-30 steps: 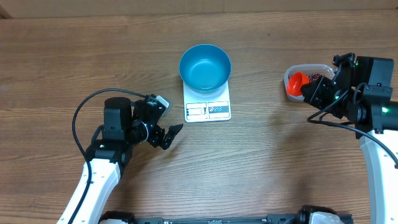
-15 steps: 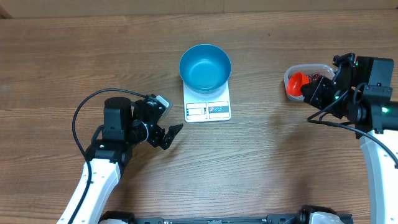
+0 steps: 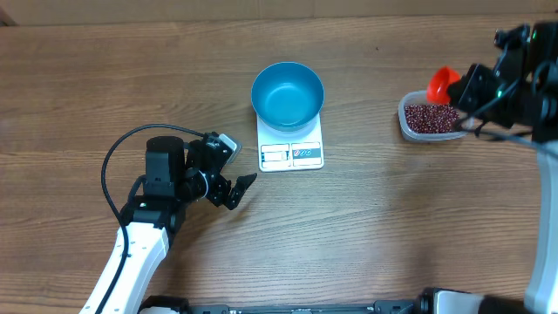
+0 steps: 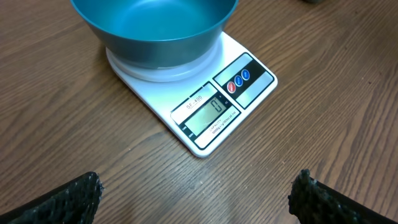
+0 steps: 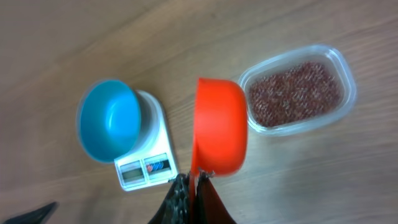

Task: Scoop item into bowl and weigh 150g on scale
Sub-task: 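Dip the scoop into the red beans with the right gripper and lift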

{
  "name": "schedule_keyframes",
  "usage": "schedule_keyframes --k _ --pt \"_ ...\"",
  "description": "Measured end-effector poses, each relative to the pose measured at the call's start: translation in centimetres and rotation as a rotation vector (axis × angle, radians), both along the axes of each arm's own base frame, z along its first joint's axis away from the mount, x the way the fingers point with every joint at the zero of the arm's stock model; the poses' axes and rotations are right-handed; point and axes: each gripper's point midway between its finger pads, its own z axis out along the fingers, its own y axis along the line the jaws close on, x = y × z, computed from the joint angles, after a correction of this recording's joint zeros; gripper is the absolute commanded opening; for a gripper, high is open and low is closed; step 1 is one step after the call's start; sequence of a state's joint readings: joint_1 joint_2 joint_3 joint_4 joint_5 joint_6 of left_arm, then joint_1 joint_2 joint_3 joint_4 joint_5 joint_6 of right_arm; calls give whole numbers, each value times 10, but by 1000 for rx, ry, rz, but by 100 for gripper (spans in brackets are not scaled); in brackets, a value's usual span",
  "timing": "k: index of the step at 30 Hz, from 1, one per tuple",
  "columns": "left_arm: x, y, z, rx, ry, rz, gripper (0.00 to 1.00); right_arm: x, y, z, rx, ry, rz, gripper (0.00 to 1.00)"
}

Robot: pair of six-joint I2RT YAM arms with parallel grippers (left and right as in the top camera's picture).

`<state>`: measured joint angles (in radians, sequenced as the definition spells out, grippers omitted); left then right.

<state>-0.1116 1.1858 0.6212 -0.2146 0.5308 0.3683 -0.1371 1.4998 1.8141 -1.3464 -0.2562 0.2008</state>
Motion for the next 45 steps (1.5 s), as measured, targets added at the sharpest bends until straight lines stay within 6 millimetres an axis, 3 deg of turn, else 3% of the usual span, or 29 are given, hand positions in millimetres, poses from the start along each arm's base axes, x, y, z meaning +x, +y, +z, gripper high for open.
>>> schedule_keyframes --k 3,10,17,22,28,33,38,45 --pt "0 0 0 0 1 0 99 13 -11 -9 -65 48 15 4" --pt "0 0 0 0 1 0 100 33 -50 -67 -233 220 7 4" --pt "0 0 0 0 1 0 100 47 -60 -122 -316 351 173 4" --pt "0 0 0 0 1 0 100 49 -68 -138 -332 385 220 4" --pt "0 0 0 0 1 0 100 58 -94 -161 -329 391 184 4" --pt "0 0 0 0 1 0 100 62 -95 -176 -313 409 206 4" --pt "0 0 0 0 1 0 100 65 -91 -204 -276 455 241 4" --pt "0 0 0 0 1 0 100 67 -79 -211 -205 448 270 4"
